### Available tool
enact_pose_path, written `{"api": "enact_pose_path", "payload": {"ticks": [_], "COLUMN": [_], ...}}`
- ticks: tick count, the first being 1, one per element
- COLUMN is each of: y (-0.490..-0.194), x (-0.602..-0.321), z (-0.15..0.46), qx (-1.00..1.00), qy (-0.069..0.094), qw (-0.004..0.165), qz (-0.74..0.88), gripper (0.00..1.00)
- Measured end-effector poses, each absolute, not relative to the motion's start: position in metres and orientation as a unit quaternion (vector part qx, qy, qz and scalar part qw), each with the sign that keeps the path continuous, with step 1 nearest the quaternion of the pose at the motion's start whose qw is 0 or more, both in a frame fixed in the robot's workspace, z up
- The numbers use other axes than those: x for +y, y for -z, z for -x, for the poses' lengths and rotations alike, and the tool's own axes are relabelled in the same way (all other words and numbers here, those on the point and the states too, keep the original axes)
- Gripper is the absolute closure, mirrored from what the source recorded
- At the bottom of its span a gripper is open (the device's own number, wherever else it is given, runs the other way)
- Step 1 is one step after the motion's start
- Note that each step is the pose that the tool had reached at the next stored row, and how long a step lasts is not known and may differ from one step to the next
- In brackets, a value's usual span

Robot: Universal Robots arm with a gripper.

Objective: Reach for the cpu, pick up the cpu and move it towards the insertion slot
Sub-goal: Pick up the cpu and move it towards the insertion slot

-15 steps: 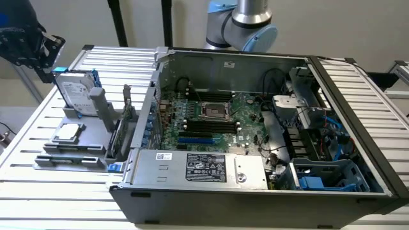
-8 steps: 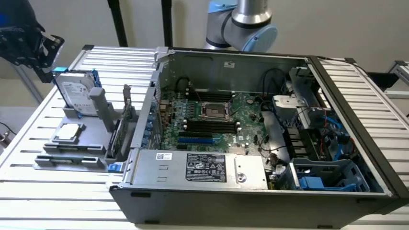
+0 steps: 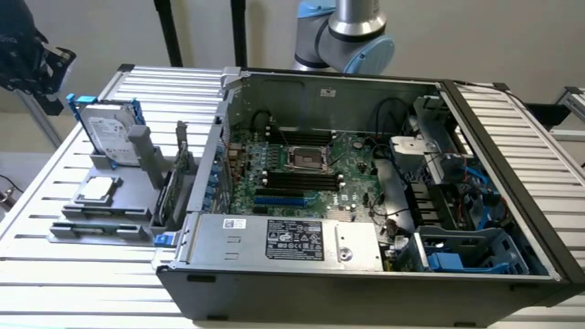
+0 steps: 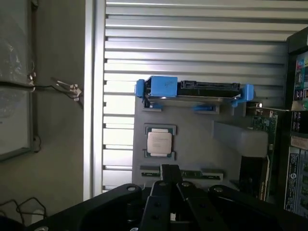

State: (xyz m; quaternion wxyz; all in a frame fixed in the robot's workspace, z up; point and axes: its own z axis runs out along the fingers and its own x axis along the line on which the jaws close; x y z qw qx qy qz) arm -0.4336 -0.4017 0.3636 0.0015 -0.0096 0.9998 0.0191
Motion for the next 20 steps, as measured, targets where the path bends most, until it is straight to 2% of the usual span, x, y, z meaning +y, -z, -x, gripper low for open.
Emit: {"api": "enact_pose_path", "payload": {"ticks": [11,12,15,19,20], "y": [-0.3635,-0.3635,-0.3633,-0.3596,-0.3579], "x": [-0.3976,-0.3976,-0.3975,-0.3976,-0.3976], "z": [0.4356,0.4356,0.4356,0.4356,0.4356], "qx": [1.0,1.0,1.0,1.0,1.0], "qy": [-0.019,-0.019,-0.019,-0.019,-0.019], "qw": [0.001,0.001,0.001,0.001,0.001], "qz": [0.01,0.01,0.01,0.01,0.01], "gripper": [0.88,0.76,0.7,0.47,0.47]}}
